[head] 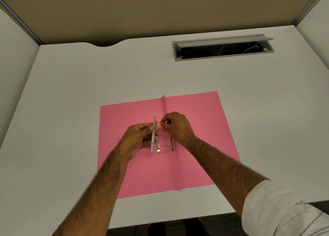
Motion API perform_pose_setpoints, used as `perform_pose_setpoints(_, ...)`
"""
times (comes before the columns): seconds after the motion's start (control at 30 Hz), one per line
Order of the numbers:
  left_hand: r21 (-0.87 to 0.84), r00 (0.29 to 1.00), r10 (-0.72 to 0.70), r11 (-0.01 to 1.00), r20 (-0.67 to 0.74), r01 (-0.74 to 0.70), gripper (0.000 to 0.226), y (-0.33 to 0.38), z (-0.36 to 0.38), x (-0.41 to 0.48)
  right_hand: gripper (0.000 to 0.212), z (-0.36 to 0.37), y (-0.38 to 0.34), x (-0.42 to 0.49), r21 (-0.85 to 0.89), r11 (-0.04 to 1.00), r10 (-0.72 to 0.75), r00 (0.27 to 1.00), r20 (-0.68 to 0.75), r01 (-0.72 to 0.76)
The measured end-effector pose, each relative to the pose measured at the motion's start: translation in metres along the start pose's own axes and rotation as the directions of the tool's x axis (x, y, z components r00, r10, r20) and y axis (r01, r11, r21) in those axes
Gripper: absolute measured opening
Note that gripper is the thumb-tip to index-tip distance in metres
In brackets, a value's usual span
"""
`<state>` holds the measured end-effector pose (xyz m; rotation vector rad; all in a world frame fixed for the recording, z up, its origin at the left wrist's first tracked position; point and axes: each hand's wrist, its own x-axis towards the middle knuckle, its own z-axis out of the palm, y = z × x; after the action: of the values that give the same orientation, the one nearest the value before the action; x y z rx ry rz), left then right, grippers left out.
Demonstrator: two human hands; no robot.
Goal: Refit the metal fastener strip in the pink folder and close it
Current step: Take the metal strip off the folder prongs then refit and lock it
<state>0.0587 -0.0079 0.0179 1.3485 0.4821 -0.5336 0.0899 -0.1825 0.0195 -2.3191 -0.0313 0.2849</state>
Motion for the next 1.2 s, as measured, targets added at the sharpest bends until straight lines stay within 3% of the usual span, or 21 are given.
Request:
perform_pose_setpoints(0.43,0.215,0.983,0.138,0.97,-0.117,-0.111,0.011,0.01,0.023,0.006,0.011,-0.005,0.007,-0.014,0.049,0.998,-0.02,0.996,-0.092,0.025)
perform_pose_setpoints(0.6,0.232,0.975,0.162,0.965,-0.15,-0.124,0.01,0.015,0.029,0.006,0.019,-0.005,0.022,-0.051,0.168,0.986,-0.021,0.996,0.081,0.007)
perform_pose_setpoints(0.77,0.26,0.977,0.152,0.96,-0.151,-0.109,0.008,0.013,0.032,0.005,0.025,0.0,0.028,-0.068,0.154,0.988,-0.051,0.978,0.203,0.019)
perform_pose_setpoints(1.0,0.293,0.974,0.15,0.951,-0.17,-0.095,0.012,0.008,0.036,0.002,0.015,0.006,0.03,-0.069,0.237,0.971,0.02,0.996,0.092,-0.042)
perform_pose_setpoints(1.2,0.313,0.971,0.155,0.945,-0.181,-0.092,0.016,0.008,0.039,0.0,0.013,0.008,0.028,-0.069,0.268,0.96,0.067,0.995,0.077,-0.085)
